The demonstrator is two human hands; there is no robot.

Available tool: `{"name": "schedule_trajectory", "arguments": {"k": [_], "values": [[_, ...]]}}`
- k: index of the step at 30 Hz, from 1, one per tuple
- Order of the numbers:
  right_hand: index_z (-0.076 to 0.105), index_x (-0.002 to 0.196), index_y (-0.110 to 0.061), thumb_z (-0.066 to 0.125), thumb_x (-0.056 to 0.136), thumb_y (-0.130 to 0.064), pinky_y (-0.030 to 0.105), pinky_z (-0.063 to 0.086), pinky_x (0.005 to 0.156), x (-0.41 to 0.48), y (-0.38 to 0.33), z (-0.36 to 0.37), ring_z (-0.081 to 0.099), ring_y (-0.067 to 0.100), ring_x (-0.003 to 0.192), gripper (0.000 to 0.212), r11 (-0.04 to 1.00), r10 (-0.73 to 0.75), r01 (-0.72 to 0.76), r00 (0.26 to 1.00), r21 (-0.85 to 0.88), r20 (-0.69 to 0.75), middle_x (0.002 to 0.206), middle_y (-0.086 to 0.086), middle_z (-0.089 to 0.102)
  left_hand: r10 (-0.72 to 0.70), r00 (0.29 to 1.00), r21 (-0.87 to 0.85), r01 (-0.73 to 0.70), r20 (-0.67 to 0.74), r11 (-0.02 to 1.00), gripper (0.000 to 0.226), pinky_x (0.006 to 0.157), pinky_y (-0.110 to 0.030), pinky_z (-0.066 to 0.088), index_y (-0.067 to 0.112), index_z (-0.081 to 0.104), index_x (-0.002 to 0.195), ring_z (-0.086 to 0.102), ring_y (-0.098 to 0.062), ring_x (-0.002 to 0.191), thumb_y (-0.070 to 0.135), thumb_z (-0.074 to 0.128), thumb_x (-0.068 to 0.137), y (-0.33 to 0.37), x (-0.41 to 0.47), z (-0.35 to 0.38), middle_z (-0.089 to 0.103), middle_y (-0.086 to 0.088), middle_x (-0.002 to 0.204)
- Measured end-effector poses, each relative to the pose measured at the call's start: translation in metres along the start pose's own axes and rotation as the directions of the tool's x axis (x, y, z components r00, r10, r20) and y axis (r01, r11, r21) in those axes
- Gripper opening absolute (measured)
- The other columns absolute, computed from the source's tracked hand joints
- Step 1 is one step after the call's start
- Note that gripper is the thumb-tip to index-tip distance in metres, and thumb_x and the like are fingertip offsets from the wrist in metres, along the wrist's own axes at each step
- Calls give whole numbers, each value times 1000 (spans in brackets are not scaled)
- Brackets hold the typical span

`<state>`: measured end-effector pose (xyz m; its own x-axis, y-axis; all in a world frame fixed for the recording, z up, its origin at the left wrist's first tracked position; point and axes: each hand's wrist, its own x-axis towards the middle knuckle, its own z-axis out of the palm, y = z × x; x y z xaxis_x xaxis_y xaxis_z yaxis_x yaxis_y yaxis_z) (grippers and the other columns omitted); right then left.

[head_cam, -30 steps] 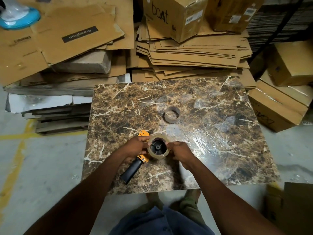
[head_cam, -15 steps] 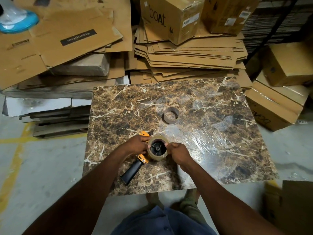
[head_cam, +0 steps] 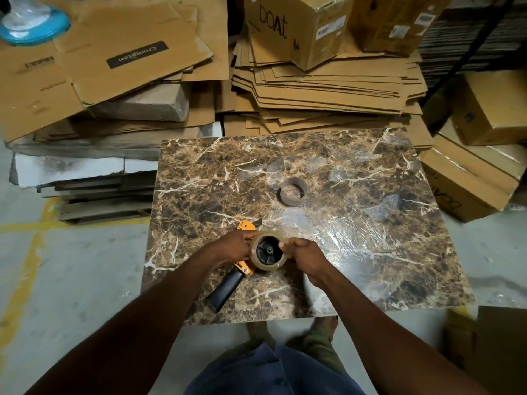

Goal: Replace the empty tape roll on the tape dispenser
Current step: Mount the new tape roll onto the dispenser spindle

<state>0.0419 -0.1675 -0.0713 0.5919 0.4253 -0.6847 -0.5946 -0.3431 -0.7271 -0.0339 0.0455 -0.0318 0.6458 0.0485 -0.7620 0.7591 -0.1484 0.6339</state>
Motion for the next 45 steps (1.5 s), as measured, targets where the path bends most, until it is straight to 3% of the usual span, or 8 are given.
{"name": "schedule_trajectory", "arguments": {"k": [5,13,17,21,25,29,40,45], "values": [[77,96,0,76,92,-29,32,52,83,-1,1,4,65,12,82,30,996,-61,55,993,-65,-99,83,12,76,17,998,-21,-18,-54,1000,56,100,-49,56,25,62,142,71,-25,105,-7,62,95,-7,3,0,77,-4,114],[80,102,-13,66,99,-36,23,47,74,-2,1,-6,64,6,82,27,982,-42,30,997,-186,-59,89,-6,75,109,976,-27,-116,-190,993,48,92,-34,62,22,58,147,66,-23,123,15,67,101,-21,-1,10,63,-9,145],[63,63,-20,66,97,-41,27,36,57,-1,2,1,44,8,55,40,939,-79,33,990,-341,-120,49,-12,51,106,972,196,-64,-212,979,50,63,-27,55,27,57,148,75,-22,97,11,60,101,-15,0,14,70,-4,136],[72,82,-3,63,96,-50,31,41,59,-4,7,5,56,19,56,49,869,-163,80,978,-488,-129,60,6,63,80,966,299,-3,-246,954,55,63,-43,63,30,62,142,76,-27,77,4,57,94,-9,8,12,76,-5,124],[71,78,-4,66,94,-46,31,42,60,-4,12,8,55,18,57,45,867,-159,55,973,-495,-170,64,11,67,143,931,386,-2,-337,923,52,50,-21,45,25,67,138,68,-21,69,1,56,94,-7,11,24,76,-8,124],[40,55,-17,68,94,-40,31,31,54,-4,8,13,42,15,51,54,841,-145,9,967,-540,-209,51,-2,43,178,884,449,40,-431,893,48,69,-23,49,27,67,139,72,-29,94,7,59,96,-2,11,33,74,-11,127],[48,57,-13,71,88,-48,30,38,53,-13,3,11,48,19,46,52,824,23,-142,976,-549,-217,48,1,48,318,794,370,-127,-519,920,31,79,-27,57,14,80,109,75,-20,90,2,53,97,-19,-11,18,79,-7,112],[64,102,-10,66,91,-51,35,48,69,-23,-5,8,65,27,85,42,605,-265,4,944,-796,-197,94,7,65,466,654,415,-246,-596,876,26,78,-31,53,7,82,93,69,-22,86,-5,59,89,-30,-38,9,78,-8,96]]}}
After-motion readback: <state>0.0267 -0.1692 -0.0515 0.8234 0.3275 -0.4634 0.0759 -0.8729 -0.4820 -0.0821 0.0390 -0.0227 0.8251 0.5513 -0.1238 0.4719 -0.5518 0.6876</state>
